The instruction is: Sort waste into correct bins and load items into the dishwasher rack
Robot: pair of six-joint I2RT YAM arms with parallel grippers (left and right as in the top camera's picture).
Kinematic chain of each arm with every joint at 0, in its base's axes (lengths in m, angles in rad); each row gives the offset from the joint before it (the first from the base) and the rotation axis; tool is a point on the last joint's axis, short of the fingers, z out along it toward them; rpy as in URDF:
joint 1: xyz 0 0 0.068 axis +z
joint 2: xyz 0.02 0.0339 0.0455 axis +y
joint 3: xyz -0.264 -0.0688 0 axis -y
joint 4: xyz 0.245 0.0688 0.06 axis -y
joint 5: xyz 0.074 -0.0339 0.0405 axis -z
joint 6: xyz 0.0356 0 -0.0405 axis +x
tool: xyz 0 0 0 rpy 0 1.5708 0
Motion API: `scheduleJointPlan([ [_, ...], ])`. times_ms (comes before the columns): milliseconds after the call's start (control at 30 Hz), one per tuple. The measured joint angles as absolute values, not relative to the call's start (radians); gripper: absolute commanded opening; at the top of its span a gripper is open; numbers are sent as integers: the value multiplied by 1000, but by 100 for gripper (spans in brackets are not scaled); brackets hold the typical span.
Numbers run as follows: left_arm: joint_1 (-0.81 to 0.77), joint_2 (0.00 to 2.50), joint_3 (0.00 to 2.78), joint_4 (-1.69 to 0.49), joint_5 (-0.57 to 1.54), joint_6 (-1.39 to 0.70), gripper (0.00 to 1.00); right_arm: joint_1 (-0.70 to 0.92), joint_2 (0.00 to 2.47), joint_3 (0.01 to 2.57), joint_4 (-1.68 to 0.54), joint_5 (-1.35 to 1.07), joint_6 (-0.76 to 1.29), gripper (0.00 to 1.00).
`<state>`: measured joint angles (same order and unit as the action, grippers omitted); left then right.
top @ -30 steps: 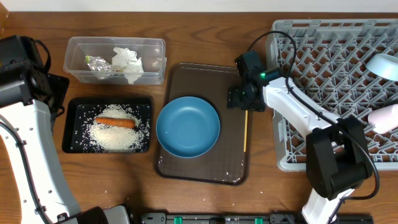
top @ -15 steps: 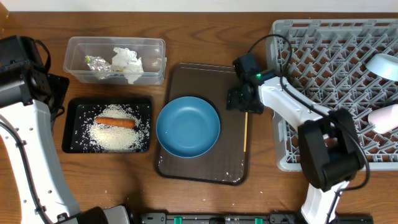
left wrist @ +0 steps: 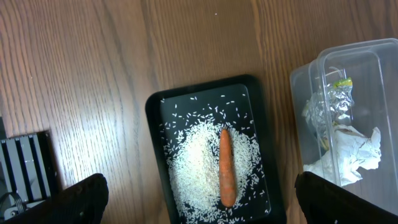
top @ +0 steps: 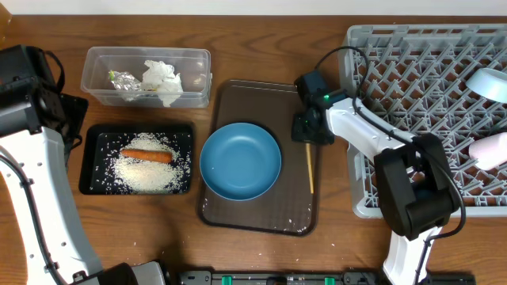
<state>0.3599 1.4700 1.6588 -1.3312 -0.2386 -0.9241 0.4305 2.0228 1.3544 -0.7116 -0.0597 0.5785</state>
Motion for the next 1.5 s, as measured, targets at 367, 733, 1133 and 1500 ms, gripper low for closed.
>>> scheduleJointPlan([
  [367,360,1470,1659,-1331,-238,-924,98,453,2023,1459,-819,-66,579,1],
  [733,360,1470,1659,-1331,-239,-924,98,320,2000,1890,-1133,-88,437,22],
  [1133,360,1470,1659,-1331,-239,-924,98,493,1990,1578,-935,-70,509,44],
  [1500,360,1470,1659,-1331,-239,-924,98,548,1990,1412,-847,41,637,43],
])
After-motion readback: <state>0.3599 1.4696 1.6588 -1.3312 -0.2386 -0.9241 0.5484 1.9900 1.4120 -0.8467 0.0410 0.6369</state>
